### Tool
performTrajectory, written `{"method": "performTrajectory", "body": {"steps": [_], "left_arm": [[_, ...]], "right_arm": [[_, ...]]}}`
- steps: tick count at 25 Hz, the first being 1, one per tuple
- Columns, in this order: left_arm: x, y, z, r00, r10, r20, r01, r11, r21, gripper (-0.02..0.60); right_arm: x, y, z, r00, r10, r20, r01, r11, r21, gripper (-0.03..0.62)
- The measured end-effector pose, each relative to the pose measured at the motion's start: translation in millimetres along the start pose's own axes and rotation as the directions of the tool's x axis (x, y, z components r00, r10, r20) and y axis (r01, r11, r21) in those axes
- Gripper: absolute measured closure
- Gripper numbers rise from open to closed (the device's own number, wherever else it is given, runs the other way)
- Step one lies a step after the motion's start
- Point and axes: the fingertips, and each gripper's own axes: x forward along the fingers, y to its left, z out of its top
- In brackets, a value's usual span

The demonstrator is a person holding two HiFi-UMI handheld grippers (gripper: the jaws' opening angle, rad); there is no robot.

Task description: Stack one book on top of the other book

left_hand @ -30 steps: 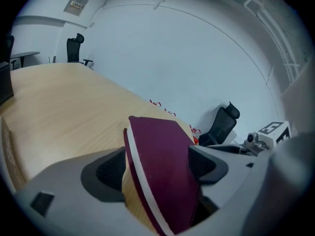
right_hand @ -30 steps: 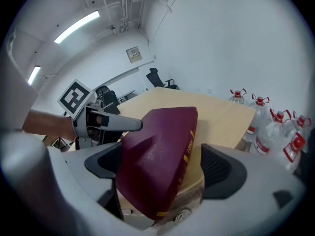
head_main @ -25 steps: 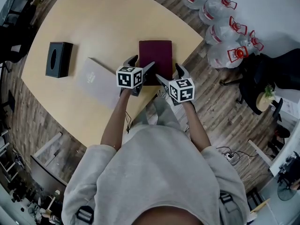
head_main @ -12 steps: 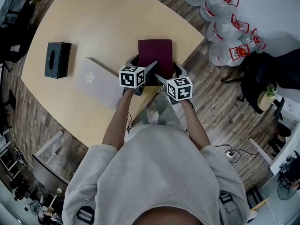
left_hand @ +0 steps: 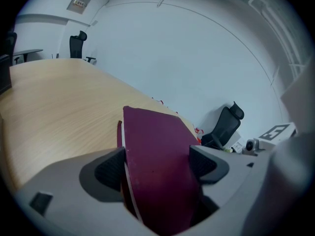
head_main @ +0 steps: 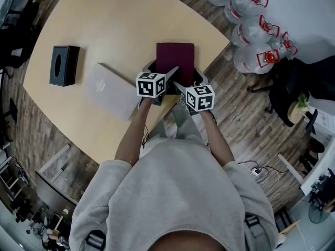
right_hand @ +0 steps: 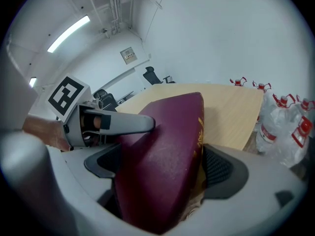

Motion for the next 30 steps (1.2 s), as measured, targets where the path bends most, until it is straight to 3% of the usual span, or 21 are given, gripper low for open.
{"method": "performTrajectory", "body": {"steps": [13, 30], "left_arm": [[0.3, -0.8, 1.5, 1.000, 0.019, 0.010, -0.019, 1.000, -0.007, 0.178], [-23.9, -19.8, 24.1, 0.990, 0.067, 0.128, -0.067, 0.998, -0.005, 0.179]], "right_arm": [[1.6, -1.5, 2.3, 0.999, -0.035, 0.011, 0.035, 0.999, 0.018, 0.092], [-21.8, 3.5, 24.7, 0.995, -0.072, 0.074, 0.077, 0.995, -0.067, 0.140]]}}
